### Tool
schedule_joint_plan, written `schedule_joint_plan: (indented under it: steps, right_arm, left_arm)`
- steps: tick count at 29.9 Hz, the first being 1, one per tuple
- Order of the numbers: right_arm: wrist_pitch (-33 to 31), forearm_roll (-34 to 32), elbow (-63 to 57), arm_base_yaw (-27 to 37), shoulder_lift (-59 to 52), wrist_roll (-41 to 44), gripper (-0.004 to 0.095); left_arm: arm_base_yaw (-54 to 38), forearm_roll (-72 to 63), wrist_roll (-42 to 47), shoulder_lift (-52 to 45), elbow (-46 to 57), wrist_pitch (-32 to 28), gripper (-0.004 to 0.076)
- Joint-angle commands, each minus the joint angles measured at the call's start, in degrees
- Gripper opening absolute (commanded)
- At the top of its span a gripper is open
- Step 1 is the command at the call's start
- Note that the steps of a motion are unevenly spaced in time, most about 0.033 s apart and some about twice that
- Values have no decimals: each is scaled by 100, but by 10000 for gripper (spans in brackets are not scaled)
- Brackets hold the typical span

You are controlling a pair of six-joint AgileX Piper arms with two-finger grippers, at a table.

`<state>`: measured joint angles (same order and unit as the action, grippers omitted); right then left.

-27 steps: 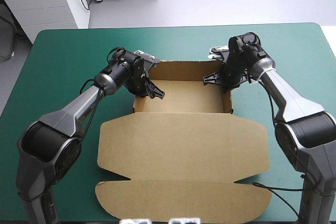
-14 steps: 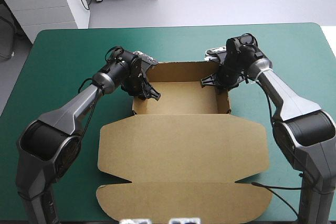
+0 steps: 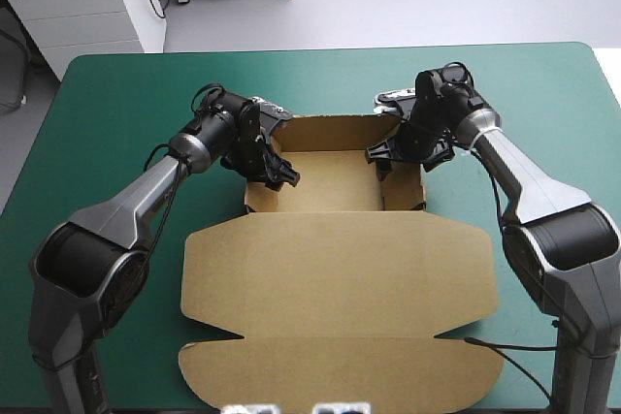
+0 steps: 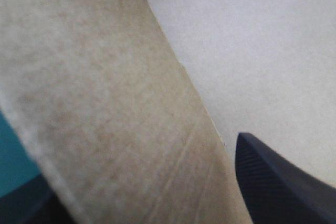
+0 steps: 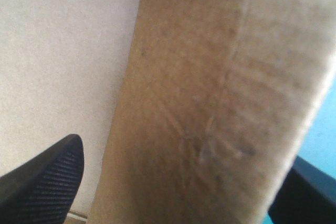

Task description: Fold the box

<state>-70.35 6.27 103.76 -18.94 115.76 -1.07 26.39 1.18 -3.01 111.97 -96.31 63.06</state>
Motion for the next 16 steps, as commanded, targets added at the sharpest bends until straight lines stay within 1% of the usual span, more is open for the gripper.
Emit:
schedule_joint_plan:
  steps: [1,7,12,13,15,16]
  right_arm:
    - [-113,32,201,1,-425,-99,821]
    - [-113,-39,351,1,-746,-179,819]
    - [-113,-39,475,13,-1147,-179,819]
    - [-113,-25,475,13,-1254,-179,819]
    - [-113,-19,475,13,-1451,-179,819]
    - [-113,-19,475,13,-1563,-179,819]
  left_arm:
    - [-2,66,2,-553,-187,-64,513]
    - [-2,534,2,-1095,-190,-164,513]
    - [-2,885,14,-1649,-190,-96,507]
    - [-2,900,4,-1788,-190,-82,492]
    - [-2,1016,4,-2084,-190,-54,434]
    - [-2,1121,4,-2236,-190,-25,377]
